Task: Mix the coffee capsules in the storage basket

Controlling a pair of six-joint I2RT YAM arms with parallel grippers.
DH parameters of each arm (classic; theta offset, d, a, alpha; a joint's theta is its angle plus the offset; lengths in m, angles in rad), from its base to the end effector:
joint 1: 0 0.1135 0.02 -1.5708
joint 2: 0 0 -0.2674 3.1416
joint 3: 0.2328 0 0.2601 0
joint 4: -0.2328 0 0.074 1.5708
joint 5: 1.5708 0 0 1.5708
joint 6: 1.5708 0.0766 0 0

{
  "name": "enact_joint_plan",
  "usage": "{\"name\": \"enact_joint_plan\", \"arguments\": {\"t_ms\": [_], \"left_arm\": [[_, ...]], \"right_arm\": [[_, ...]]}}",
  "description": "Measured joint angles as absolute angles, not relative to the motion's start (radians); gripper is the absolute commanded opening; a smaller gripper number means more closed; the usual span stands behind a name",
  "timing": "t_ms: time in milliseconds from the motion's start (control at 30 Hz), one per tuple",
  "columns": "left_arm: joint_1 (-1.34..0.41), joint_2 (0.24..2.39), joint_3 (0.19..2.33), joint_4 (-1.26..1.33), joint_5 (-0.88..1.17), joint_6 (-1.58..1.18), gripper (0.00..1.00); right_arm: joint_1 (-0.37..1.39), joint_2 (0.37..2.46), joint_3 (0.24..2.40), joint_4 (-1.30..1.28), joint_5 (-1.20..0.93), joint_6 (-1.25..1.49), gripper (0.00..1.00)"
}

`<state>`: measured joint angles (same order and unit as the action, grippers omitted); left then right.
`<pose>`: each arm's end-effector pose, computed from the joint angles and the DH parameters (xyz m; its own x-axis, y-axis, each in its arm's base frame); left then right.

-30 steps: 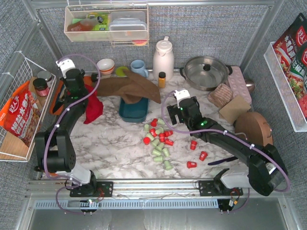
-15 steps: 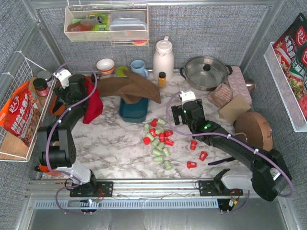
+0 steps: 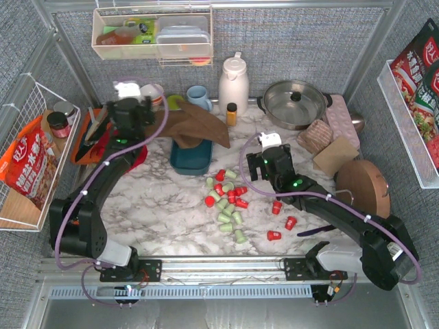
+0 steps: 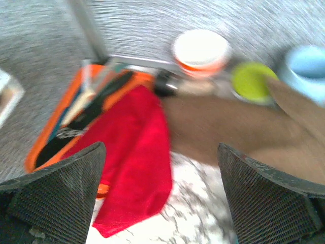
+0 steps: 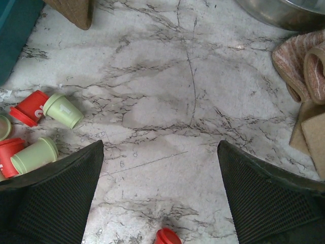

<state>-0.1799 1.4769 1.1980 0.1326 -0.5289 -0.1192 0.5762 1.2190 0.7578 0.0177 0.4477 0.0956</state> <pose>0.3940 -0.0324 0.3473 -0.1024 -0.0857 -0.9910 -0.3513 0.9352 -0.0446 0.2784 0.1413 0.2442 -0.3738 -0.1402 -0.9169 -0.1282 0.9868 -0.0987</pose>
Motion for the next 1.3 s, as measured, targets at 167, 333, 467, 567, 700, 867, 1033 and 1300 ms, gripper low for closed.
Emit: {"name": "enact_joint_plan", "arguments": {"t_ms": [167, 333, 467, 567, 700, 867, 1033, 1300], "left_arm": [[-0.305, 1.492, 1.124, 0.124, -0.247, 0.076, 0.99], [-0.331, 1.550, 1.075, 0.138, 0.064, 0.244, 0.99], [-0.330, 1.604, 1.038, 0.185, 0.271, 0.421, 0.99], [-0.332, 1.664, 1.032, 0.196, 0.394, 0.560, 0.99], [-0.331, 1.745, 1.055, 0.223, 0.456, 0.686, 0.99], [-0.334, 1.833, 1.086, 0.277, 0.470, 0.801, 0.99], [-0.352, 1.914, 1.126, 0.336, 0.442, 0.864, 0.99], [-0.376, 1.982, 1.099, 0.556, 0.315, 0.881, 0.40]], "right_arm": [[0.576, 1.209, 0.752, 0.016, 0.448, 0.098, 0.98], [0.576, 1.186, 0.746, 0.019, 0.448, 0.102, 0.99], [0.576, 1.184, 0.739, 0.017, 0.448, 0.101, 0.98], [0.576, 1.185, 0.739, 0.017, 0.448, 0.101, 0.99], [0.575, 1.191, 0.739, 0.017, 0.448, 0.097, 0.99], [0.575, 1.207, 0.739, 0.017, 0.448, 0.094, 0.99], [0.576, 1.222, 0.741, 0.017, 0.448, 0.090, 0.99], [0.575, 1.234, 0.741, 0.017, 0.460, 0.086, 0.99]]}}
